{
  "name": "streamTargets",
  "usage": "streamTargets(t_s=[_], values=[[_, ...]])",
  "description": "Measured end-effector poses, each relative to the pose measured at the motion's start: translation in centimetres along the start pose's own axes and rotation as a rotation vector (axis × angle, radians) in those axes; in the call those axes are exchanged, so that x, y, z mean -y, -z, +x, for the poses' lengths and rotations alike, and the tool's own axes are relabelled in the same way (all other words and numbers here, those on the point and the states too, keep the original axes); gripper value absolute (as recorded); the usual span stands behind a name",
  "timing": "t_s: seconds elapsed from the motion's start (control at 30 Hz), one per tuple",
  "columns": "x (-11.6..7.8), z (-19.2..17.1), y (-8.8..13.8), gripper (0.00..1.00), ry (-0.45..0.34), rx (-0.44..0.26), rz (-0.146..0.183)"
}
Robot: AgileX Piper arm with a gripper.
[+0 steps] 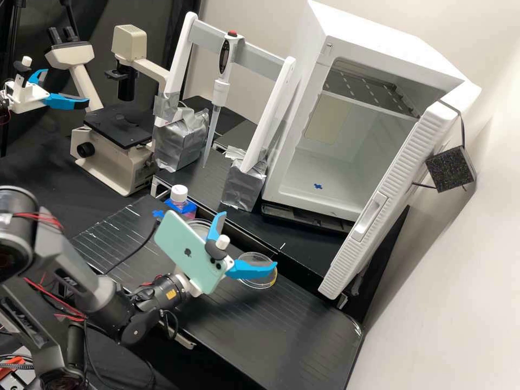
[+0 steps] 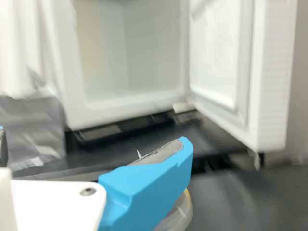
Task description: Open the lid
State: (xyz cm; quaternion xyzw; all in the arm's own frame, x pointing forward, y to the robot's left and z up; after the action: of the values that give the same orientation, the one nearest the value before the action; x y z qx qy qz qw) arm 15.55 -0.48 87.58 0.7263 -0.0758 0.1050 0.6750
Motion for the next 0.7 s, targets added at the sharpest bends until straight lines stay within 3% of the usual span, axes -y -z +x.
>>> streamTargets(t_s=[0.2, 0.3, 0.43, 0.7], values=[[1.3, -1.3, 3.5, 1.0, 0.035, -0.196, -0.007], [2.2, -1.3, 4.9, 1.0, 0.007, -0.247, -0.01], [3.2, -0.8, 5.0, 1.0, -0.004, -0.219, 0.003], [4.6, 0.3, 4.2, 1.0, 0.06, -0.149, 0.021]])
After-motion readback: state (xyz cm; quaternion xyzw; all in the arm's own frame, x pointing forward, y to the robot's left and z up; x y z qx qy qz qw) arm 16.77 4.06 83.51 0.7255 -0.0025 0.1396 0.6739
